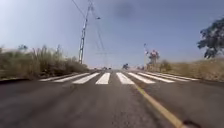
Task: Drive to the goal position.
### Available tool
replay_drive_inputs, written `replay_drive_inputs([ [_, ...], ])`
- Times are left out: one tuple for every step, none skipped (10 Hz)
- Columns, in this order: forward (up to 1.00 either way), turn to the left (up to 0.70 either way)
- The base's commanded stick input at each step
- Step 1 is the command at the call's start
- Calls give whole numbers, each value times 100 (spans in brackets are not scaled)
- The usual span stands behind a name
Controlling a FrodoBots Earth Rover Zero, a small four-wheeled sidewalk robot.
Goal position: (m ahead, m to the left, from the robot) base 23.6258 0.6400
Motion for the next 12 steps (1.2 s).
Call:
replay_drive_inputs([
  [100, 0],
  [100, 0],
  [100, 0],
  [100, 0],
  [100, 0],
  [100, 0],
  [100, 0],
  [100, 0],
  [100, 0],
  [100, 0],
  [100, 0],
  [100, 0],
])
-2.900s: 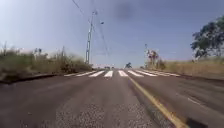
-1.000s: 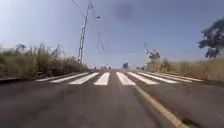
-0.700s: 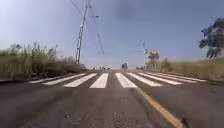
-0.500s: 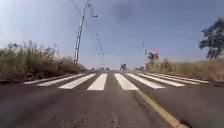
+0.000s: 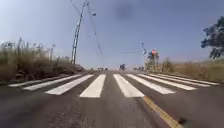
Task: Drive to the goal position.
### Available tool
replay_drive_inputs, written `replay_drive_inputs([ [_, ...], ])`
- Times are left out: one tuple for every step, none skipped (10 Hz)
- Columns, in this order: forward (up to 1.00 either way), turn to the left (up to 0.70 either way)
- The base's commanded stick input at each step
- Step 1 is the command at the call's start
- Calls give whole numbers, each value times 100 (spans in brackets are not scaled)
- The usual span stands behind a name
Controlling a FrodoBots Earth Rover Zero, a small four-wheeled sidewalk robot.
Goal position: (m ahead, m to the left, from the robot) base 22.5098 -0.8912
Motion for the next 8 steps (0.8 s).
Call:
replay_drive_inputs([
  [100, 0],
  [100, 0],
  [100, 0],
  [100, 0],
  [100, 0],
  [100, 0],
  [100, 0],
  [100, 0],
])
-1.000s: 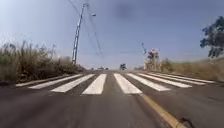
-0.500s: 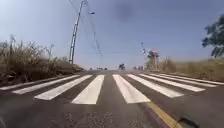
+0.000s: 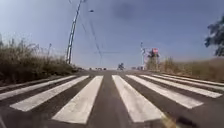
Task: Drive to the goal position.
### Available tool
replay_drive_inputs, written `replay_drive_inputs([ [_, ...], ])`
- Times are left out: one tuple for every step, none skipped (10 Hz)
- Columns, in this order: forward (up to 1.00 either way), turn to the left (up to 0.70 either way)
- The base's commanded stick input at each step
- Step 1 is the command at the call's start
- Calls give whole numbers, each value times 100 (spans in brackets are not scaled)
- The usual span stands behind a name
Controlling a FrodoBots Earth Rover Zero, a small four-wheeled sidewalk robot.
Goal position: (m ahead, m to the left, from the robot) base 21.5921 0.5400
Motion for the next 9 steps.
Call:
replay_drive_inputs([
  [100, 0],
  [100, 0],
  [100, 0],
  [100, 0],
  [100, 0],
  [100, 0],
  [100, 0],
  [100, 0],
  [100, 0],
])
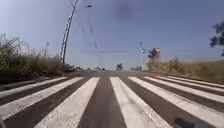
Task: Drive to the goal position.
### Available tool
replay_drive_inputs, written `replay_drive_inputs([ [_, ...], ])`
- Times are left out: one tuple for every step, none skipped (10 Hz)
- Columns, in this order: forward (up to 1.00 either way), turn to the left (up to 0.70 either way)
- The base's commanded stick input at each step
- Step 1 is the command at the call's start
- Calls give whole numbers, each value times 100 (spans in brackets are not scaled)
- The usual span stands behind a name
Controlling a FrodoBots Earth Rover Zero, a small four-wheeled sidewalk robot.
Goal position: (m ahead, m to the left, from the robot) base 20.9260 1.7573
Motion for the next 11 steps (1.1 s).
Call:
replay_drive_inputs([
  [100, 0],
  [100, 0],
  [100, 0],
  [100, 0],
  [100, 0],
  [100, 0],
  [100, 0],
  [100, 0],
  [100, 0],
  [100, 0],
  [100, 0],
])
